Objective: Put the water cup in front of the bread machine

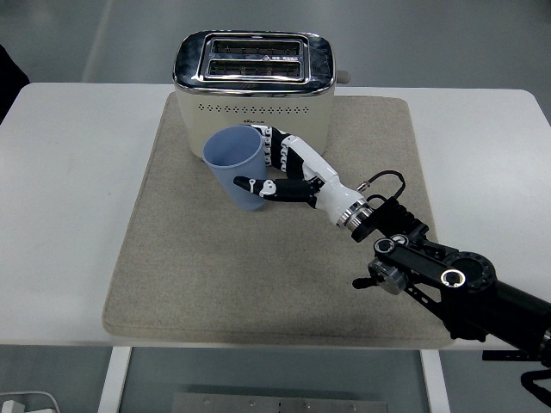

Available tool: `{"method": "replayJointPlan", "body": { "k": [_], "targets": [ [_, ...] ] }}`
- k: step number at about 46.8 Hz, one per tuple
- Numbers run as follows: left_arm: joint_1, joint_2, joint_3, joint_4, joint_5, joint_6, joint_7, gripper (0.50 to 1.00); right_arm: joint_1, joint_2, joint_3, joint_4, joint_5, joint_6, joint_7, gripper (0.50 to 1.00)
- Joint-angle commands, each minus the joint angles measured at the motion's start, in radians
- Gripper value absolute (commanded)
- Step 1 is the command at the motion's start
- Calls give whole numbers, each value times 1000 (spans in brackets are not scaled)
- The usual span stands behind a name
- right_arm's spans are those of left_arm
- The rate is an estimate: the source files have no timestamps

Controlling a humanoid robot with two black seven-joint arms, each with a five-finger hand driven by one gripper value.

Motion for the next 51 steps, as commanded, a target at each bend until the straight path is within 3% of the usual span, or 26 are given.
{"method": "replayJointPlan", "body": {
  "k": [1,32,39,51],
  "targets": [
    [0,0,-1,-7,0,0,0,1000,2,25,-2,-15,0,-1,0,676],
    [0,0,1,-9,-2,0,0,1000,-1,40,-3,-81,2,-105,2,676],
    [0,0,1,-10,0,0,0,1000,-9,40,-3,-80,2,-111,6,699],
    [0,0,1,-10,0,0,0,1000,-24,40,-2,-78,2,-113,9,793]
  ]
}}
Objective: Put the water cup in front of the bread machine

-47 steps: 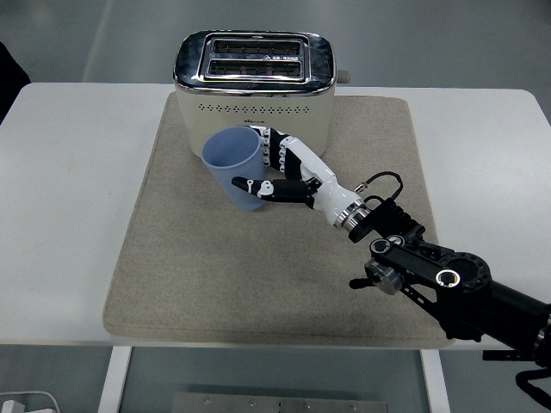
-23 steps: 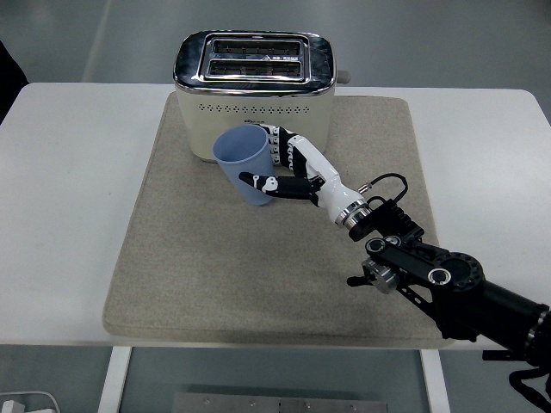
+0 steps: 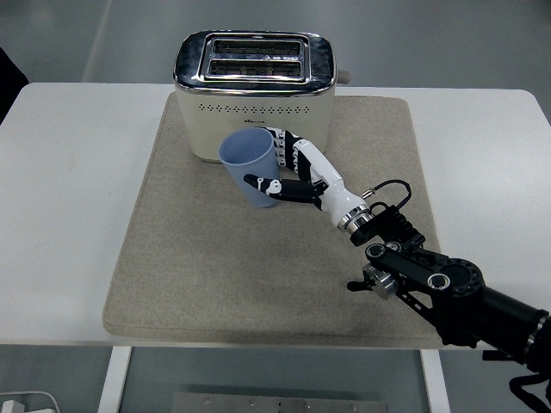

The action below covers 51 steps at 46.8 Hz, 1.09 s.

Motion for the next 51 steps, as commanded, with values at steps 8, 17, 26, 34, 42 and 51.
{"method": "replayJointPlan", "body": {
  "k": [8,17,26,34,42,51],
  "targets": [
    [0,0,0,0,0,0,0,1000,-7,0,6,1,1,-3,5,858],
    [0,0,0,2,0,0,0,1000,-12,0,6,3,1,-15,10,866],
    [0,0,0,2,-2,0,0,1000,-26,0,7,3,1,-17,13,891],
    [0,0,0,2,-2,0,0,1000,-30,0,7,3,1,-15,18,923],
    [0,0,0,2,-2,0,0,1000,-32,0,9,7,4,-15,18,924],
    [0,0,0,2,-2,0,0,1000,-30,0,16,13,8,-12,19,924]
  ]
}}
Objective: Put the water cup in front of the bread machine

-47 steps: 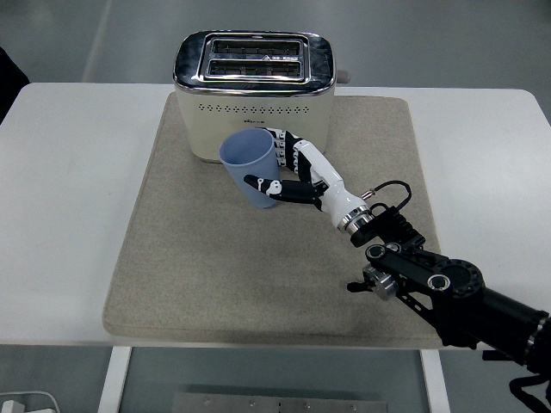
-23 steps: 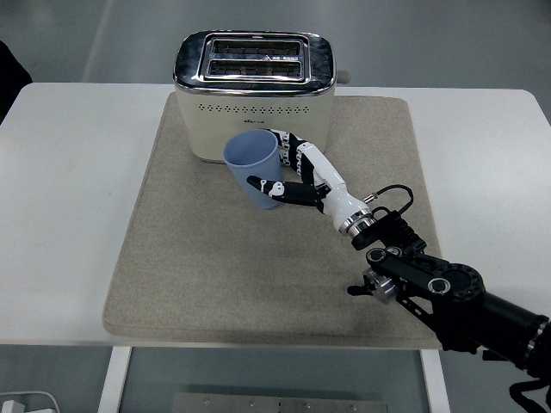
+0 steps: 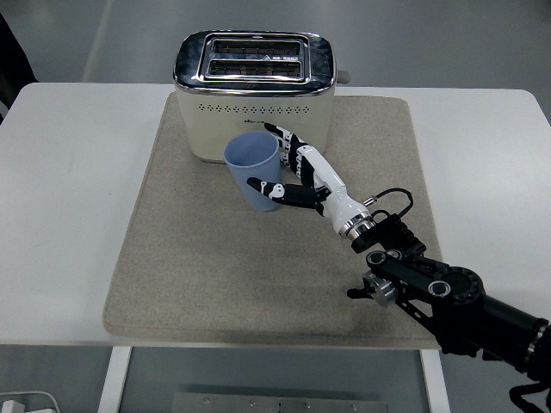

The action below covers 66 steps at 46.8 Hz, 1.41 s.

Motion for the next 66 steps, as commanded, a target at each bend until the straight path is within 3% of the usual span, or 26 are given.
{"method": "replayJointPlan", "body": {
  "k": [1,66],
  "targets": [
    [0,0,0,0,0,0,0,1000,1,0,4,2,2,1,-1,924],
    [2,0,0,0,0,0,0,1000,47,0,8,45,14,27,-7,924]
  ]
}}
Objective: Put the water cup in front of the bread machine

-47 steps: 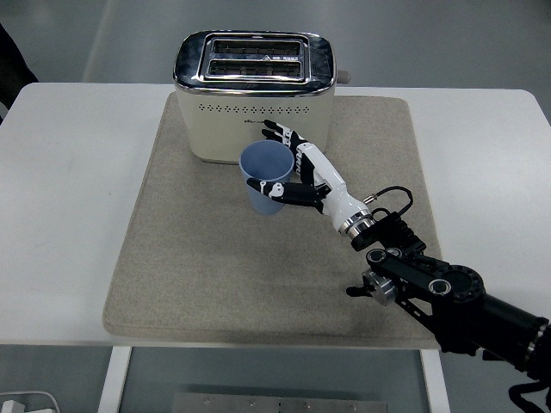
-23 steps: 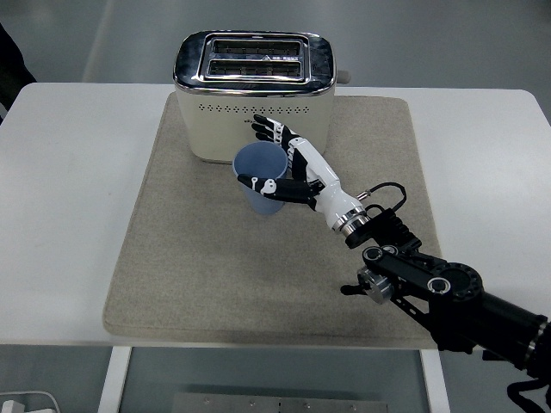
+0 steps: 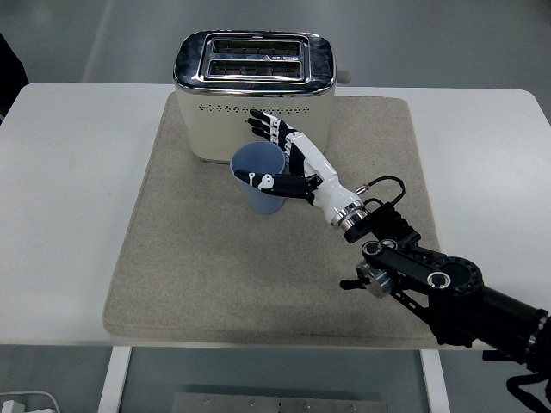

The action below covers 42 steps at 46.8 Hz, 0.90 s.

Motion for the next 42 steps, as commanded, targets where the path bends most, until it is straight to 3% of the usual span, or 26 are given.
{"method": "replayJointPlan", "body": {
  "k": [1,21,42],
  "targets": [
    [2,0,0,0,0,0,0,1000,13,0,1,-2,1,9,-2,924],
    [3,0,0,0,0,0,0,1000,42,-55,32,-10,6,40,-7,924],
    [5,0,0,0,0,0,2,1000,70,-198,93,-7,38,126,-8,924]
  ]
}}
